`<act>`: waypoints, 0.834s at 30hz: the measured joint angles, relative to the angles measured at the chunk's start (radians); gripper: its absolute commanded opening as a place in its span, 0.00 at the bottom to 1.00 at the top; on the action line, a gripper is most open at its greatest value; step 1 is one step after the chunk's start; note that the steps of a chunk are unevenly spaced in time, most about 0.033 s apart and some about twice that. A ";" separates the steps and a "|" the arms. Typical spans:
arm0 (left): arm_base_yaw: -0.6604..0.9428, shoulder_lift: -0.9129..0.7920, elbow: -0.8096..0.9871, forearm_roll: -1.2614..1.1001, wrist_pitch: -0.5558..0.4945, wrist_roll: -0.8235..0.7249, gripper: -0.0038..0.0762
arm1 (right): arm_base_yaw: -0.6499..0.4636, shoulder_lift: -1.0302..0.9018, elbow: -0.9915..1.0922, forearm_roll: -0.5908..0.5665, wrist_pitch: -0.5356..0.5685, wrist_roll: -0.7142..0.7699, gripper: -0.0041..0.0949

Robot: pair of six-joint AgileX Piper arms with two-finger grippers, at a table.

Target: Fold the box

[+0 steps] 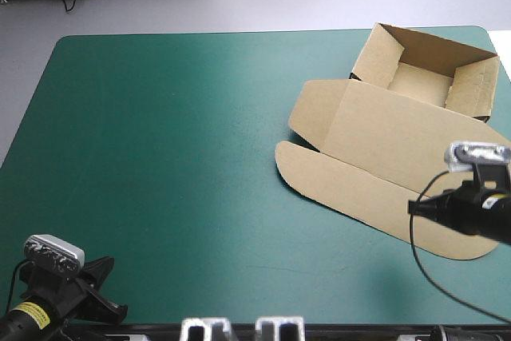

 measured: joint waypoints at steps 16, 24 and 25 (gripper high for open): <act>0.000 0.000 0.046 -0.085 -0.090 0.147 0.04 | 0.001 -0.406 0.346 -0.002 -0.122 -0.043 0.02; 0.000 0.001 0.047 -0.086 -0.095 0.149 0.04 | 0.001 -0.423 0.346 0.035 -0.132 0.001 0.02; 0.000 0.001 0.047 -0.086 -0.095 0.149 0.04 | 0.001 -0.423 0.346 0.035 -0.132 0.001 0.02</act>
